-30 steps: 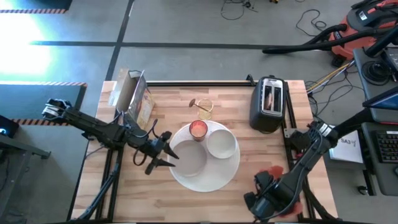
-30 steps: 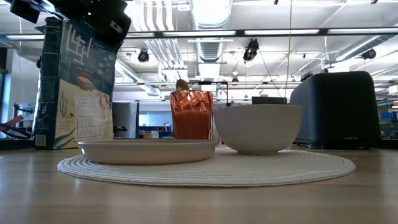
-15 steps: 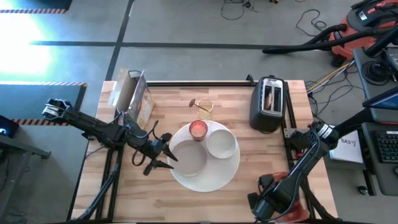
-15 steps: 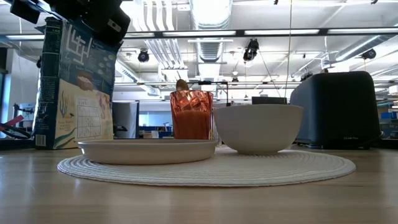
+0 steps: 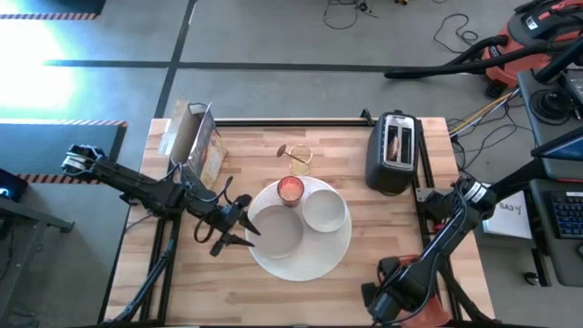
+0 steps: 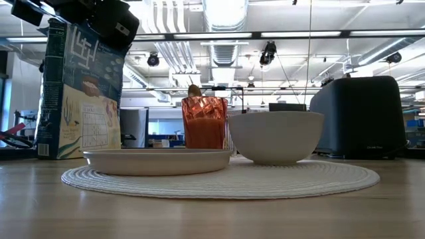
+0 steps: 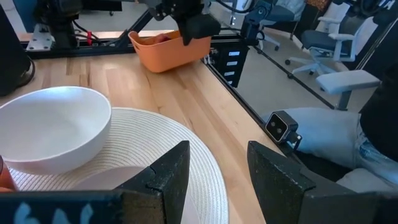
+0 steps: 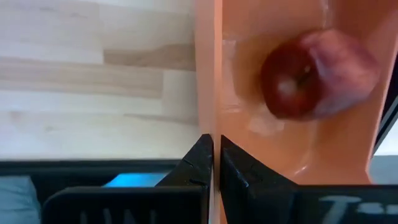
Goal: Arrange a breakfast setting
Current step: Move the orange bin with the red apple to the bottom right of the table
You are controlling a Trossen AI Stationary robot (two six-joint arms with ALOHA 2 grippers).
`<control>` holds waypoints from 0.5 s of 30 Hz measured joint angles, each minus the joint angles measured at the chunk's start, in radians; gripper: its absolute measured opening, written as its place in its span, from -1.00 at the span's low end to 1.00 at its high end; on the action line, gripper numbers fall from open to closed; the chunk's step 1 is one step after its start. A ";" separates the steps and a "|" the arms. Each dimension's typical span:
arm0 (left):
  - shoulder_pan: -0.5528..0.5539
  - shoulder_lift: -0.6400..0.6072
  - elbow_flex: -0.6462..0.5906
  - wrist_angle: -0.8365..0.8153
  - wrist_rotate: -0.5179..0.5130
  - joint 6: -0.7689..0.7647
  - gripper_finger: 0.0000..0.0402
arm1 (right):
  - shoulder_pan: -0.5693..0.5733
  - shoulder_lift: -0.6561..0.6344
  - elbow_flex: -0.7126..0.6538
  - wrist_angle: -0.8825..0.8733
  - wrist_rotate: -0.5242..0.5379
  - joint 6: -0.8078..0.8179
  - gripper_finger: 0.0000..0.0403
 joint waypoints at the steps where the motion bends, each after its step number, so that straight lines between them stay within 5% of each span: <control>1: 0.001 0.000 0.000 -0.002 0.000 0.000 -0.27 | 0.000 0.000 -0.011 0.005 0.000 0.004 -0.96; 15: 0.026 0.000 0.000 -0.004 0.001 -0.011 -0.27 | 0.000 0.001 -0.089 0.027 -0.003 0.009 -0.95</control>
